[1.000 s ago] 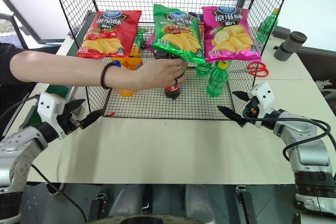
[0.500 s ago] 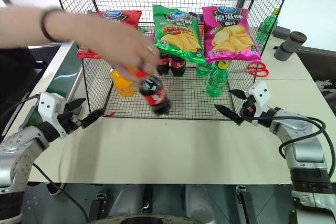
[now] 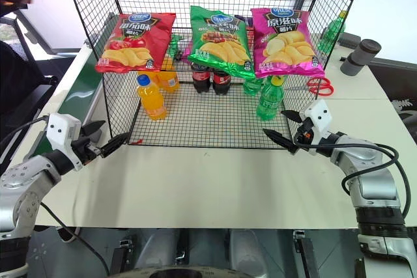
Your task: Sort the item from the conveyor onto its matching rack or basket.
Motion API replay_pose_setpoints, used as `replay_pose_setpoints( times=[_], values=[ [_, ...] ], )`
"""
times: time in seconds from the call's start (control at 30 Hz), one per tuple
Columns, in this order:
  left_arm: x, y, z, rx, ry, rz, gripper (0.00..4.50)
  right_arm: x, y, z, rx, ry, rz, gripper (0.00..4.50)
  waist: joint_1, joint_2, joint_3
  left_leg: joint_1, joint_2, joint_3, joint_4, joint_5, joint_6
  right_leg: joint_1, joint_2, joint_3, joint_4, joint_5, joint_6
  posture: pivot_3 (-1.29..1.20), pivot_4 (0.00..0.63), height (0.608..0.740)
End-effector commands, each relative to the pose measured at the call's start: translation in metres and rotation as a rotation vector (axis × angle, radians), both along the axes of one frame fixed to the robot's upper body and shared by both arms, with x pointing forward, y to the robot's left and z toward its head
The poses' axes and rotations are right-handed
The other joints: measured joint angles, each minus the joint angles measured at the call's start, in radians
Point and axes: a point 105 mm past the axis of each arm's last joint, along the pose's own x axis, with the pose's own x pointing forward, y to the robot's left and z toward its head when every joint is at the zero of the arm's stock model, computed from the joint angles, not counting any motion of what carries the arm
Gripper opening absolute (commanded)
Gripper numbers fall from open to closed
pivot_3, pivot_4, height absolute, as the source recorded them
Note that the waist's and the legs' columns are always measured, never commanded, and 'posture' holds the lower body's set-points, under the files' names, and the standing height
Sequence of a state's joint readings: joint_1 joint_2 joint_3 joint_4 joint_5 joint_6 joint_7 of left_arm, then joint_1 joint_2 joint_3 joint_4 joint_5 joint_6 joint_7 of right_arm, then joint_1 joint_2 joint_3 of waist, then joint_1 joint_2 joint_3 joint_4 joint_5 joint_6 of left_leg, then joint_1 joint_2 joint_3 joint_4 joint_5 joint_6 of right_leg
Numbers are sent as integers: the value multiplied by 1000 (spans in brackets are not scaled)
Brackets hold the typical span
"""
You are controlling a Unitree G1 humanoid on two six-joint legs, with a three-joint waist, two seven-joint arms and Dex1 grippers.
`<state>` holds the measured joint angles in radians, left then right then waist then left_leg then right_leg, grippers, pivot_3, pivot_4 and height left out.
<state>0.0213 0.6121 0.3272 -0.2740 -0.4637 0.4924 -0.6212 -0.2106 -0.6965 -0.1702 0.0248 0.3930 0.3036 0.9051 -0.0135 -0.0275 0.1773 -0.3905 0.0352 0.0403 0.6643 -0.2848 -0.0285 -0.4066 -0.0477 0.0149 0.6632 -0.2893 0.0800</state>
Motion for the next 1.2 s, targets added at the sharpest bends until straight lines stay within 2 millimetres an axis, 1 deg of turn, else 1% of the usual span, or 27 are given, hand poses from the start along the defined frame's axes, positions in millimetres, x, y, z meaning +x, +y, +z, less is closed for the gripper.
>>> replay_pose_setpoints(
  times=[0.03, 0.27, 0.37, 0.43, 0.5, 0.57, 0.9, 1.0, 1.1, 1.17, 1.2],
  values=[
    [4, 5, 12, 34, -59, 57, 4500, 3, 1, 10, 3, -49, 1, 4385, 0, 0, 0, 0, 0, 0, 0, 0, 0, 0, 0, 0, 0, 0, 0, 0, 150, 734],
    [7, 14, 14, 96, -136, 159, 4500, 4, 3, 9, 6, -55, 3, 4385, 0, 0, 0, 0, 0, 0, 0, 0, 0, 0, 0, 0, 0, 0, 0, 0, 150, 734],
    [4, 9, 14, 34, -132, 113, 4500, 5, 5, 9, 8, -55, 5, 4385, 0, 0, 0, 0, 0, 0, 0, 0, 0, 0, 0, 0, 0, 0, 0, 0, 150, 734],
    [0, 5, 12, -8, -85, 61, 4500, 5, 6, 9, 9, -56, 6, 4385, 0, 0, 0, 0, 0, 0, 0, 0, 0, 0, 0, 0, 0, 0, 0, 0, 150, 734],
    [-5, 2, 16, -16, -102, 22, 4500, 5, 7, 9, 10, -56, 8, 4385, -2, 0, 0, 0, 0, 0, 0, 0, 0, 0, 0, 0, 0, 0, 0, 0, 150, 734],
    [-7, 3, 16, -32, -103, 22, 4500, 6, 7, 9, 12, -57, 8, 4385, -1, 0, 0, 0, 0, 0, 0, 0, 0, 0, 0, 0, 0, 0, 0, 0, 150, 734],
    [-6, 24, 26, -35, -159, 120, 4500, 8, 18, 11, 26, -68, 34, 4385, 0, 0, 0, 0, 0, 0, 0, 0, 0, 0, 0, 0, 0, 0, 0, 0, 150, 734],
    [-5, 38, 38, -72, -221, 204, 4500, 7, 25, 12, 35, -76, 53, 4385, 0, 0, 0, 0, 0, 0, 0, 0, 0, 0, 0, 0, 0, 0, 0, 0, 150, 734],
    [-3, 62, 49, -88, -291, 357, 4500, 2, 46, 15, 63, -91, 105, 4385, -2, 0, 0, 0, 0, 0, 0, 0, 0, 0, 0, 0, 0, 0, 0, 0, 150, 734],
    [-2, 72, 51, -92, -315, 427, 4500, -1, 59, 16, 80, -98, 134, 4385, -4, 0, 0, 0, 1, 0, 0, 0, 0, 0, 0, 0, 1, 0, 0, 0, 150, 734],
    [-2, 79, 50, -83, -316, 469, 4500, -2, 67, 17, 89, -112, 145, 4385, -3, 0, 0, 0, 1, 0, 0, 0, 0, 0, 0, 0, 1, 0, 0, 0, 150, 734]
  ],
)
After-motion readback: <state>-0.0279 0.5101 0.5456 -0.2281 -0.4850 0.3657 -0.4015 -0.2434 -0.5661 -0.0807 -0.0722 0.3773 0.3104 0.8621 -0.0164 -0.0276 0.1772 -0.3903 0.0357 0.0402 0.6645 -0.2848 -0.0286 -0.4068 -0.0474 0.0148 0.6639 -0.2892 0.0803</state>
